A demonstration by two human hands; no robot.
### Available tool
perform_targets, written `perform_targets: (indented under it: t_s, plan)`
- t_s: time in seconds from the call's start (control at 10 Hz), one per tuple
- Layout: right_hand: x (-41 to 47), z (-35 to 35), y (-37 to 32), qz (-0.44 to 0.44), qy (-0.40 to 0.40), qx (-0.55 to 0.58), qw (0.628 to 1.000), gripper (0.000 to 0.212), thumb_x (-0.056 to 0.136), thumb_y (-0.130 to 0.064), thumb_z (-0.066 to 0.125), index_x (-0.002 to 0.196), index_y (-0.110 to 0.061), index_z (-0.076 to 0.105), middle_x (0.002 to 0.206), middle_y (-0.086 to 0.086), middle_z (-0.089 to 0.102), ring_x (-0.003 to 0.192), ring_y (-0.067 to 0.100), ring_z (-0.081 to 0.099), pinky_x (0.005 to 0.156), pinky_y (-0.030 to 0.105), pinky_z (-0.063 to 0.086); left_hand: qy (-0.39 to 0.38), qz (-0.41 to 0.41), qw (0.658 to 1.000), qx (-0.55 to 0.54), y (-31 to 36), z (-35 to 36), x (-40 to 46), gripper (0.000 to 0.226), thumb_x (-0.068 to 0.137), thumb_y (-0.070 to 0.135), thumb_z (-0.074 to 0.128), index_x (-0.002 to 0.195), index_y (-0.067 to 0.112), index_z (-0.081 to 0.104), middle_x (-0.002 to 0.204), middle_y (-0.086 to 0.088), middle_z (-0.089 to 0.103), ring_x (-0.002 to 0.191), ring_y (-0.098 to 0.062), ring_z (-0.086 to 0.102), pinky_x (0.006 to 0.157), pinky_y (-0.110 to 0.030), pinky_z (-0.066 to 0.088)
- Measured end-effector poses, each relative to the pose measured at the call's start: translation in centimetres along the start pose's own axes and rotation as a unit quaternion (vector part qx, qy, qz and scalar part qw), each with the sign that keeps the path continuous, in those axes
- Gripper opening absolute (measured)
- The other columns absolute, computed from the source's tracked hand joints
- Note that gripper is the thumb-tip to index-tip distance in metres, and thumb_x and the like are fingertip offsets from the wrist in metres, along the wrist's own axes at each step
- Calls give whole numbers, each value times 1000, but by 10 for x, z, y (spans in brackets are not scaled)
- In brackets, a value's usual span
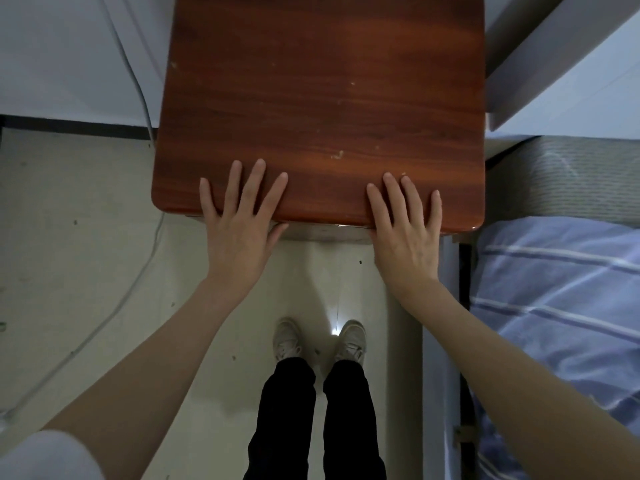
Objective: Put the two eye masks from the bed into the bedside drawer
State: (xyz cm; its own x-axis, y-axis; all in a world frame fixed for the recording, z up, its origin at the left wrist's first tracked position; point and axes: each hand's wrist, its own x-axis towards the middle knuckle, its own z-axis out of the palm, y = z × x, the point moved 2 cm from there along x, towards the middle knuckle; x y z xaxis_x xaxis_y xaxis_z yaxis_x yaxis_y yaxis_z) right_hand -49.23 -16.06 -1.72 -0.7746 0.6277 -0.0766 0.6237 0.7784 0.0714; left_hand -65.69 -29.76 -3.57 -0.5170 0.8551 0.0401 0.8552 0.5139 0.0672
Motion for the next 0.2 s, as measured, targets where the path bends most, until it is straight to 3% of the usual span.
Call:
perform_targets:
  t_s: [0.1,0.2]
  plan:
    - [-2,-9,-7,7,-59,129,990,64,87,-23,56,142,-17,25,154,11,23,143,29,13,115,56,5,-9,1,1000,-4,-1,-2,-2,73,84,42,57,141,29,15,152,-11,27,140,-35,18,108,-66,10]
    - [-1,-47,10,67,-34,418,906,50,85,-36,57,131,-22,46,141,-6,45,134,9,33,114,31,23,-29,10,999,-26,-3,0,-3,78,80,55,51,142,31,10,153,-9,22,141,-34,15,107,-66,8]
